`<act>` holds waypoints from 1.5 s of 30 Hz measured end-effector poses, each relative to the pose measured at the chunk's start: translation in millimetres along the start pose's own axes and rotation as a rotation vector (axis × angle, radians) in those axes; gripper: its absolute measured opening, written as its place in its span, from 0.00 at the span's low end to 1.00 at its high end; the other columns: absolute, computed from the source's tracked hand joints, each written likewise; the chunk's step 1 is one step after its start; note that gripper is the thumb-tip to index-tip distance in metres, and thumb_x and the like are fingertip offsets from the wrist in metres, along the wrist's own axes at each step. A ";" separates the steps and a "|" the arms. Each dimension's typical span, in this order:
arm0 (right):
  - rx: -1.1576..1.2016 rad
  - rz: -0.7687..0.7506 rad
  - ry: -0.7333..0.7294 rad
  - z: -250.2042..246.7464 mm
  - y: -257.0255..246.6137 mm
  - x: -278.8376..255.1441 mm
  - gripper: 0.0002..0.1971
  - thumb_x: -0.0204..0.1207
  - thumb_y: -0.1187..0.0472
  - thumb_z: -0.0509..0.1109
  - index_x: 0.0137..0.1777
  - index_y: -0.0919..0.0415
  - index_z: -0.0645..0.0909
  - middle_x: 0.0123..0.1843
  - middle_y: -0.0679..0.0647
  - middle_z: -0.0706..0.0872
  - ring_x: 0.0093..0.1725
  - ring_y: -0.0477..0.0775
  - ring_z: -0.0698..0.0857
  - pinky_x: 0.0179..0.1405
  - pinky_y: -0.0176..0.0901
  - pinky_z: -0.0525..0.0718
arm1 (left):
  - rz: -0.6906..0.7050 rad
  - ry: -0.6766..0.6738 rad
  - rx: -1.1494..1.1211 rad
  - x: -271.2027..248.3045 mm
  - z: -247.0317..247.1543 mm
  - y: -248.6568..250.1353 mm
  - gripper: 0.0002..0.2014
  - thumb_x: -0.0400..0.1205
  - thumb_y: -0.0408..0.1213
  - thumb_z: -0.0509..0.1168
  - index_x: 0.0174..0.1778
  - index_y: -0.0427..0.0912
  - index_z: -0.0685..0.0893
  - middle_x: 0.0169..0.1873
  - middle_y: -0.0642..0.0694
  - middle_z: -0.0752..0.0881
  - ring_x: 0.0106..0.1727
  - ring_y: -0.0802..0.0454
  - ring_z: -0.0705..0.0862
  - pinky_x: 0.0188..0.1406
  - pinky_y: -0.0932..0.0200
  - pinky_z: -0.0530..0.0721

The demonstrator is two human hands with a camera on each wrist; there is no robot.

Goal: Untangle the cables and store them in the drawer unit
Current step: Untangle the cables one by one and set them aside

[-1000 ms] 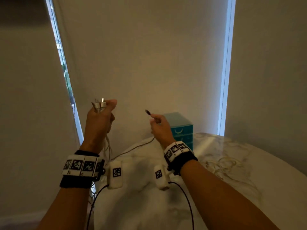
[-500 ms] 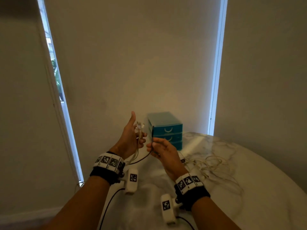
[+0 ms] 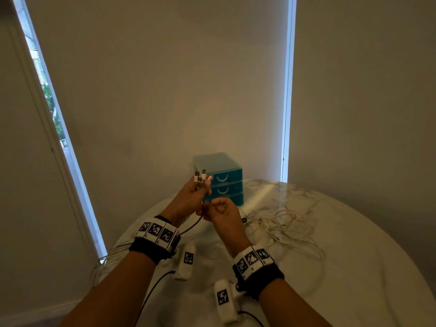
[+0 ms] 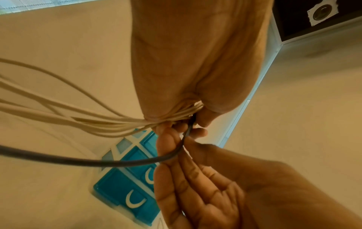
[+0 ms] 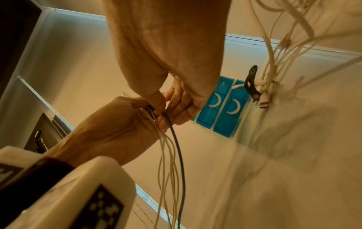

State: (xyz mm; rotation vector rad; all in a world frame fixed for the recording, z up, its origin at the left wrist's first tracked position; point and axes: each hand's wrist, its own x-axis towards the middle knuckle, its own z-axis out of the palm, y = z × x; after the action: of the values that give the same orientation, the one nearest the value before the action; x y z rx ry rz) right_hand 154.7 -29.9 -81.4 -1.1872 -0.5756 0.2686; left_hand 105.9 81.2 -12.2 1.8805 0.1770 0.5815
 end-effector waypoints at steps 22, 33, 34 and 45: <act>-0.780 0.204 -0.161 -125.7 -51.9 8.4 0.07 0.82 0.63 0.79 0.57 0.53 0.92 0.53 0.41 0.90 0.54 0.41 0.88 0.42 0.25 0.80 | -0.194 0.073 -0.463 17.1 39.4 -32.8 0.10 0.91 0.50 0.68 0.58 0.48 0.80 0.28 0.53 0.69 0.22 0.60 0.62 0.15 0.66 0.61; -0.957 0.215 -0.155 -134.5 -32.1 8.2 0.11 0.72 0.69 0.83 0.51 0.54 0.94 0.47 0.49 0.96 0.50 0.46 0.94 0.57 0.44 0.94 | -0.316 -0.015 -0.518 -0.1 86.7 -61.9 0.11 0.90 0.39 0.70 0.44 0.48 0.76 0.24 0.55 0.70 0.21 0.60 0.63 0.17 0.66 0.61; -0.856 0.137 -0.101 -134.2 -32.9 8.1 0.09 0.74 0.69 0.83 0.52 0.57 0.94 0.47 0.51 0.97 0.50 0.45 0.94 0.59 0.46 0.94 | -0.308 -0.023 -0.504 -2.1 86.8 -61.9 0.10 0.91 0.39 0.69 0.45 0.48 0.77 0.24 0.55 0.70 0.22 0.60 0.63 0.18 0.65 0.61; -0.535 -0.101 -0.125 -113.9 -58.8 -4.2 0.16 0.73 0.65 0.88 0.58 0.57 0.91 0.48 0.50 0.98 0.52 0.48 0.97 0.59 0.41 0.93 | -0.221 0.032 -0.447 -14.7 83.3 -42.1 0.16 0.83 0.57 0.76 0.47 0.48 0.85 0.23 0.52 0.68 0.22 0.57 0.62 0.21 0.60 0.59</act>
State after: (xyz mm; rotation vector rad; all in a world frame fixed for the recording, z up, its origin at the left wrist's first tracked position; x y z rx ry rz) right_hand 208.4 -143.7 -57.0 -1.6582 -0.8465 0.1023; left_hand 138.8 21.9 -78.0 1.3982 0.2504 0.4547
